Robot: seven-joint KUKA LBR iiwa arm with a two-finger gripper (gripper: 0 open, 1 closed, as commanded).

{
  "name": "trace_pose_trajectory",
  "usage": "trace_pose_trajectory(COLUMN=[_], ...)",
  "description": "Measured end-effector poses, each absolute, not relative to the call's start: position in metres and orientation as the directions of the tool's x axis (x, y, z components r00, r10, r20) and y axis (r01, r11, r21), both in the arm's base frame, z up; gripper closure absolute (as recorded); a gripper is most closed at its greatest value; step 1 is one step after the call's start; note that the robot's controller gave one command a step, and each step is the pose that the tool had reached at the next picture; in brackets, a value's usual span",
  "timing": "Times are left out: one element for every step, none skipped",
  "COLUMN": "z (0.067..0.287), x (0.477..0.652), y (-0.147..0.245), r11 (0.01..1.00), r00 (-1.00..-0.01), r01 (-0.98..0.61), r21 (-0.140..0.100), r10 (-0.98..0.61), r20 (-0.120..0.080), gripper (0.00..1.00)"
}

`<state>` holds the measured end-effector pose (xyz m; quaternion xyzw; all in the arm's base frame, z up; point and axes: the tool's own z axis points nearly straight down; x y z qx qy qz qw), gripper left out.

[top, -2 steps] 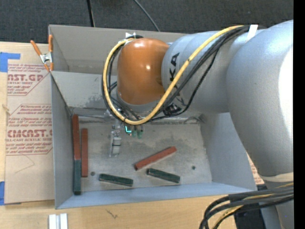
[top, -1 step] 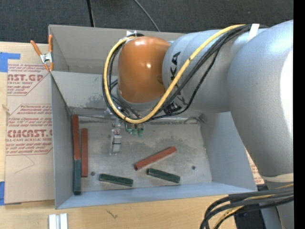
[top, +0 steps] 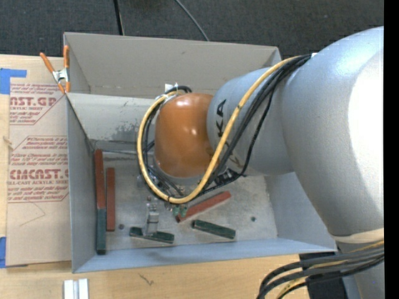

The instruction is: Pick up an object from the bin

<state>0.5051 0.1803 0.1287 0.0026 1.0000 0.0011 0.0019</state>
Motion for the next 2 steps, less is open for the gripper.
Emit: trace_pose_trajectory(z=[0.110,0.098], x=[0.490,0.487], y=[0.140,0.138], r11=[0.996,0.993], r00=[-0.996,-0.993], r01=[-0.094,-0.115], r21=[0.001,-0.001], r10=[-0.094,-0.115], r20=[0.004,0.001], gripper=[0.00,0.00])
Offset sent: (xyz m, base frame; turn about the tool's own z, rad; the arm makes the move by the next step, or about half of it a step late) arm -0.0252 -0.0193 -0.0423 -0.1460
